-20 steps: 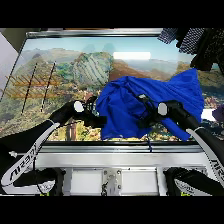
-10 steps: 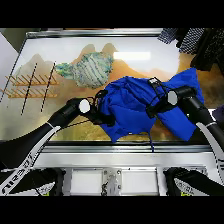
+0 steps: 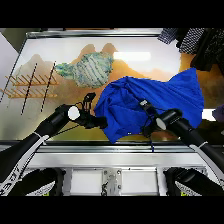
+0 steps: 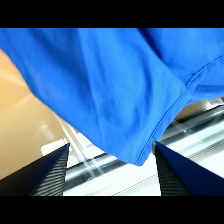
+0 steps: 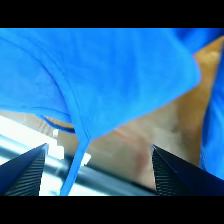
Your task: Fold the clothes and pants, and hang the long-sleeved shirts on hangers.
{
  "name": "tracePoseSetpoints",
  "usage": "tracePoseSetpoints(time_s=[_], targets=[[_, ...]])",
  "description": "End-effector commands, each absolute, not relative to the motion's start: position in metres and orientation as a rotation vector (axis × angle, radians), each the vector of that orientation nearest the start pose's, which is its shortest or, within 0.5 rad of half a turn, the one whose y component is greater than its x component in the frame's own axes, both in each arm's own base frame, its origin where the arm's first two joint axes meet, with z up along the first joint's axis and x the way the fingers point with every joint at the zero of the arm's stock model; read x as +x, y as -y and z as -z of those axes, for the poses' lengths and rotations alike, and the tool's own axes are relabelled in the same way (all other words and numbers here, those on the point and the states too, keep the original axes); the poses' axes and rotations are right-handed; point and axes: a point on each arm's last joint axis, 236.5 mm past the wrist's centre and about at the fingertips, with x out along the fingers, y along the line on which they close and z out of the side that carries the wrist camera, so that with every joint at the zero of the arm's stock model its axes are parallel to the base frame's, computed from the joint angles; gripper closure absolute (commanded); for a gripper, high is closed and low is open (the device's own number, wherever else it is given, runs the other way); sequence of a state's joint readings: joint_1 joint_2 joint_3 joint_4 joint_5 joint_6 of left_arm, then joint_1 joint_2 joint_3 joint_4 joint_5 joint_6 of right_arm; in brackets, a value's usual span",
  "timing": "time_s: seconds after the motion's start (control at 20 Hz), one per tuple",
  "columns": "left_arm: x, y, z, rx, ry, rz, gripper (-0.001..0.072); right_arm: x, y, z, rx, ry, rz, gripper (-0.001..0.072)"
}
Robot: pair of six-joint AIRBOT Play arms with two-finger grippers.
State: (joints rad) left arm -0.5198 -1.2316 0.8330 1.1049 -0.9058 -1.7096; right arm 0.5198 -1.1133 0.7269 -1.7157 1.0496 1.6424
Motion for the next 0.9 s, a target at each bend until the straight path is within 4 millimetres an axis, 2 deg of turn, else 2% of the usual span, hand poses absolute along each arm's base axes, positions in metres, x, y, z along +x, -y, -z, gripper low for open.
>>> tracePoseSetpoints(time_s=[0.0,0.1,0.15,0.2,0.25,0.45,0.65,0.85], targets=[[0.261,0.244,0.053,-0.263,-1.415,0.454,0.0157,0.268,-0.12,0.091,-0.549,-1.303,-0.267,0.0013],[0.262,0.244,0.053,-0.262,-1.413,0.454,0.0157,0.275,-0.112,0.095,-0.536,-1.295,-0.191,0.0014],[0.262,0.244,0.053,-0.263,-1.413,0.454,0.0156,0.279,-0.109,0.095,-0.528,-1.285,-0.161,0.0072],[0.262,0.244,0.053,-0.263,-1.413,0.454,0.0157,0.281,-0.111,0.094,-0.525,-1.273,-0.164,0.0203],[0.262,0.244,0.054,-0.263,-1.413,0.454,0.0157,0.284,-0.114,0.094,-0.519,-1.261,-0.173,0.024],[0.262,0.244,0.054,-0.264,-1.413,0.453,0.0157,0.289,-0.113,0.091,-0.515,-1.241,-0.162,0.0241],[0.262,0.244,0.054,-0.263,-1.413,0.453,0.0157,0.298,-0.091,0.085,-0.537,-1.212,-0.036,0.024],[0.262,0.244,0.054,-0.263,-1.413,0.453,0.0157,0.291,-0.087,0.095,-0.55,-1.262,-0.017,0.024]])
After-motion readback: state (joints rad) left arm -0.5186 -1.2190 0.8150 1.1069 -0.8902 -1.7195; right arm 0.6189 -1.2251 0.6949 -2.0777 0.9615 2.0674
